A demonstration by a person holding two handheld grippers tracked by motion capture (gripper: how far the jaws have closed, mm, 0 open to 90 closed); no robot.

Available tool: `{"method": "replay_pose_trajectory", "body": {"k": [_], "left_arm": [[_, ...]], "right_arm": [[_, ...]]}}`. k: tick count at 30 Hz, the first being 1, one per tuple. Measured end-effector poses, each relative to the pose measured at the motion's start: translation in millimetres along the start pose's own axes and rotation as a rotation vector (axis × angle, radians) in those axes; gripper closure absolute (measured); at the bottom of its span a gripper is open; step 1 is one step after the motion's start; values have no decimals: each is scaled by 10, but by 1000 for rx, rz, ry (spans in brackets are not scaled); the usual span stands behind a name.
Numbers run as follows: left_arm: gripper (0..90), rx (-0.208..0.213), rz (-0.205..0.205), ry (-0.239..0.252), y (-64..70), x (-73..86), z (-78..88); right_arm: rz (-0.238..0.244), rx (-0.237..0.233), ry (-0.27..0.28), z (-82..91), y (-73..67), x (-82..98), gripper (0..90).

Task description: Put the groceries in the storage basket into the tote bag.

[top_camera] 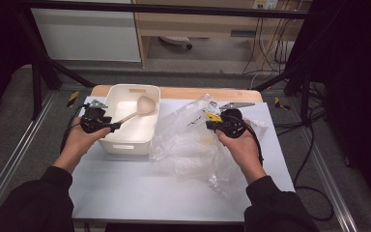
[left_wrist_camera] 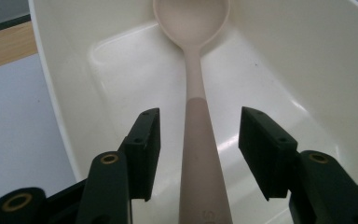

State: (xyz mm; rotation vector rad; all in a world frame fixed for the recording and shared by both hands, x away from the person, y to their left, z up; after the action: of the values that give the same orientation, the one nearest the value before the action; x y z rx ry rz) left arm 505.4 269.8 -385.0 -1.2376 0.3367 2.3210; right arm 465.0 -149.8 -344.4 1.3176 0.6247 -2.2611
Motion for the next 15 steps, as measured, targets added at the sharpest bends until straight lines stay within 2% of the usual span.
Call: {"method": "replay_pose_trajectory", "body": {"k": [15], "left_arm": [[500, 5, -18, -33, 5, 50, -50]], "right_arm": [[-2, -1, -8, -1, 13, 9, 900]]}}
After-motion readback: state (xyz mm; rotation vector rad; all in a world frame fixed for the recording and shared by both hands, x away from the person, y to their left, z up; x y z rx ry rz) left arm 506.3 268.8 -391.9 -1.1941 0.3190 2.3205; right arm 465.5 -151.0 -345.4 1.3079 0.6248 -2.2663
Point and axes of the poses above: each handheld gripper's, and its own axes: z roughly backward along the jaws, x roughly out of its underside, y roughly to its right, the point moved 2 cm from there along -z, roughly forward along the jaws, and after that the axes turned 10 degrees about y, right-handed, at the moved point
